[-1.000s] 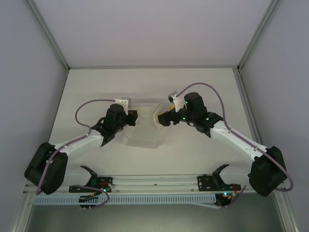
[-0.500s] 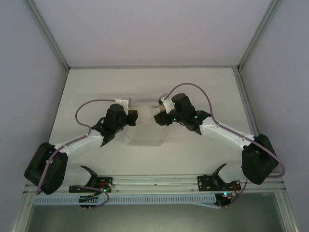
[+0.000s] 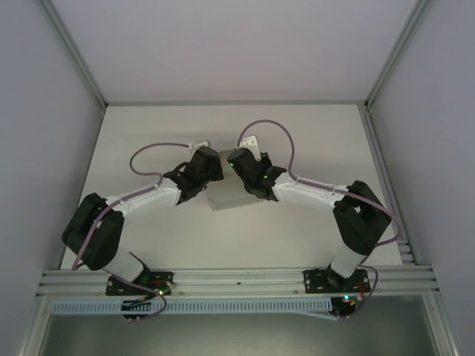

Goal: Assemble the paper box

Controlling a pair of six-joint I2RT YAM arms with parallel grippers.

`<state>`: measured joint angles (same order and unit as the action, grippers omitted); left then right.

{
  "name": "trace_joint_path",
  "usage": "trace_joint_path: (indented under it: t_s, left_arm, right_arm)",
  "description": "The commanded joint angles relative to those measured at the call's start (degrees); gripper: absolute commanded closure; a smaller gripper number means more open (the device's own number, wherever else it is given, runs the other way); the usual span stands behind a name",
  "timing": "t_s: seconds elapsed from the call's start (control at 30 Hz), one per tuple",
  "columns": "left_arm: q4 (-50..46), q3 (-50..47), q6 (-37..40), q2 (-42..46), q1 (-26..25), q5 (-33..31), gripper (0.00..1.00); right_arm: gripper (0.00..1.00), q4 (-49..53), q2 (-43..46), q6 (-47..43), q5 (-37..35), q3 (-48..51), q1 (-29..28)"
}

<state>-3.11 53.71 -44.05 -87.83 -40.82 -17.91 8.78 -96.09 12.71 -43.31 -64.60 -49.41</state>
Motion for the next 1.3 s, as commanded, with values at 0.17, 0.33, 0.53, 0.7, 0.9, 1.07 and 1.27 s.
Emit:
trace_joint_path:
  t_s: [0.17,0.33,0.53,0.7,0.9,1.07,1.27]
  left_arm:
    - [-28.0,-2.71,-10.09,-1.84,11.02,-18.24,1.0]
    - [-27.65,-2.63,-6.66,-1.18,10.07,-19.45,1.0]
    - [-5.29,-5.23,8.99,6.69,2.69,-5.14,1.0]
    - [1.08,-3.24,13.13,8.64,-0.83,0.32,1.0]
    - [1.45,-2.8,12.87,8.5,-1.23,1.36,1.0]
    - [1.44,-2.98,11.73,7.92,-1.28,1.21,1.0]
    - [1.85,-3.18,12.86,8.18,-1.26,2.65,1.0]
  right_arm:
    - [0.98,4.17,4.35,-3.78,-27.71,5.48,9.99]
    - [0.98,-0.38,7.4,-5.77,-23.76,8.61,10.52]
    - [0.84,-22.4,11.47,-9.56,5.95,18.1,10.04]
    - [0.57,-34.6,16.05,-11.48,22.01,23.55,10.06]
    - [0.19,-26.13,23.27,-15.52,41.26,22.13,10.21]
    - [0.0,-20.86,29.68,-13.57,43.84,21.46,10.21]
    - [0.0,-11.39,33.56,-11.67,34.58,19.23,10.23]
